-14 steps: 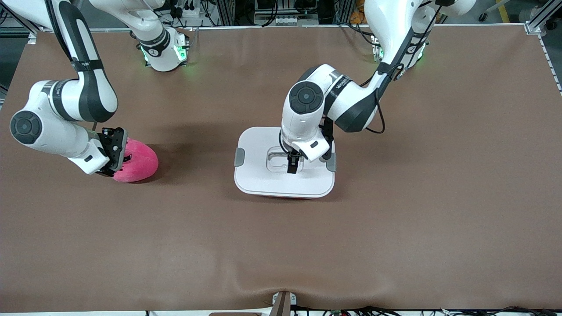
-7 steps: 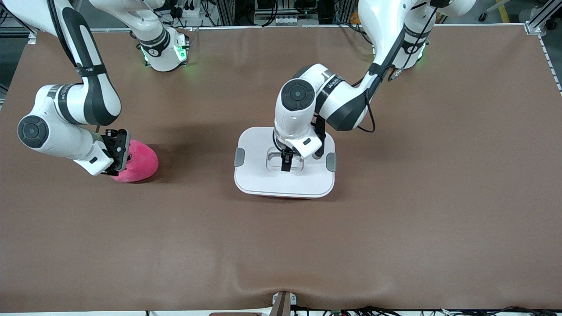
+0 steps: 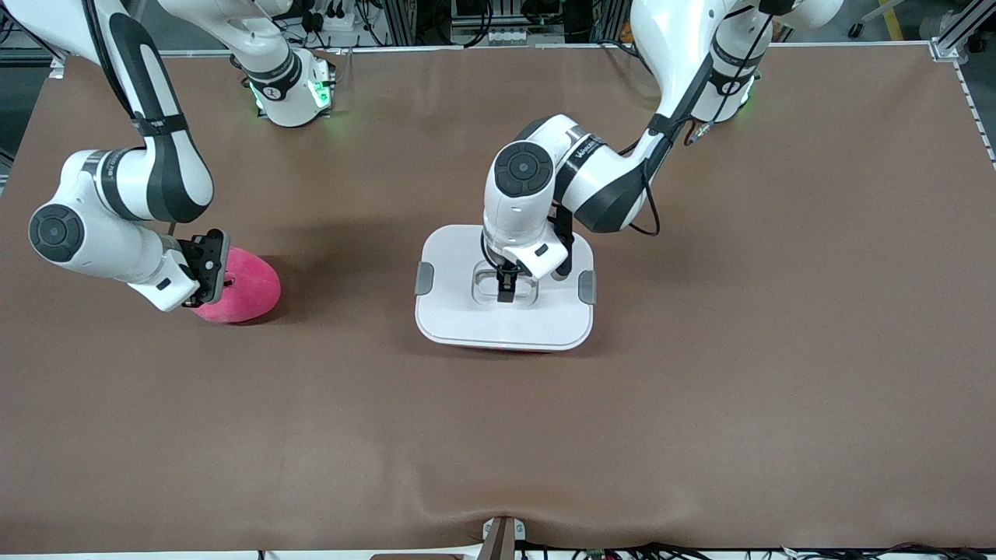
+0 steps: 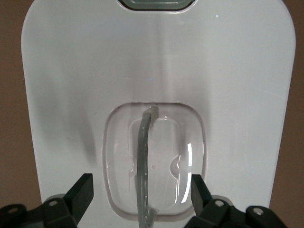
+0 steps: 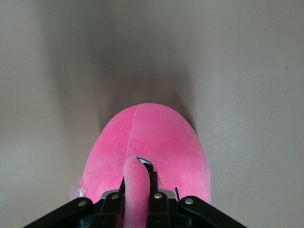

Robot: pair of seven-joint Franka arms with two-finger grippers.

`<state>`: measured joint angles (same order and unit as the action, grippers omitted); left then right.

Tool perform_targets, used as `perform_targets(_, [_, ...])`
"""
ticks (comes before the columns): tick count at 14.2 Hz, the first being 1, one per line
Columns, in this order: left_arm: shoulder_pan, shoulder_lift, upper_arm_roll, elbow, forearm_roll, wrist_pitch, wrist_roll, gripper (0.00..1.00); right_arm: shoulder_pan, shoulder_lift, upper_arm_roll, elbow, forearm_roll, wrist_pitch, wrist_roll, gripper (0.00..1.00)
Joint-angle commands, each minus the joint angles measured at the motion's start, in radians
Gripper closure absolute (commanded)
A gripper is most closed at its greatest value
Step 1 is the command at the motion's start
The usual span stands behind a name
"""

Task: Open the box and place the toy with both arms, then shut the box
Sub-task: 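Grasp the plush with the right gripper while the left gripper grasps the handle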

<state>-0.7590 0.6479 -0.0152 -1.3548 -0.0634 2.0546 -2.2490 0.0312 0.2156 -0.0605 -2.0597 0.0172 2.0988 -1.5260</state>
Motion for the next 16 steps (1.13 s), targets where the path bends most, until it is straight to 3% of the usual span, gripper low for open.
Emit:
perform_targets(1, [-0.010, 0.010, 0.008, 0.008, 0.025, 0.007, -0.029, 0.14, -0.013, -0.009, 0.008, 0.012, -0.017, 0.000, -0.003, 1.00])
perform_targets(10, [-0.010, 0.009, 0.008, 0.008, 0.027, 0.007, -0.058, 0.61, -0.017, -0.019, 0.010, 0.145, -0.005, -0.019, 0.248, 1.00])
perform_targets(12, [-0.010, 0.007, 0.008, 0.008, 0.025, 0.007, -0.058, 0.69, -0.016, -0.016, 0.010, 0.196, -0.003, -0.066, 0.299, 1.00])
perform_targets(16, [-0.011, 0.007, 0.008, 0.008, 0.027, 0.006, -0.058, 0.75, -0.014, -0.013, 0.011, 0.228, 0.010, -0.117, 0.434, 1.00])
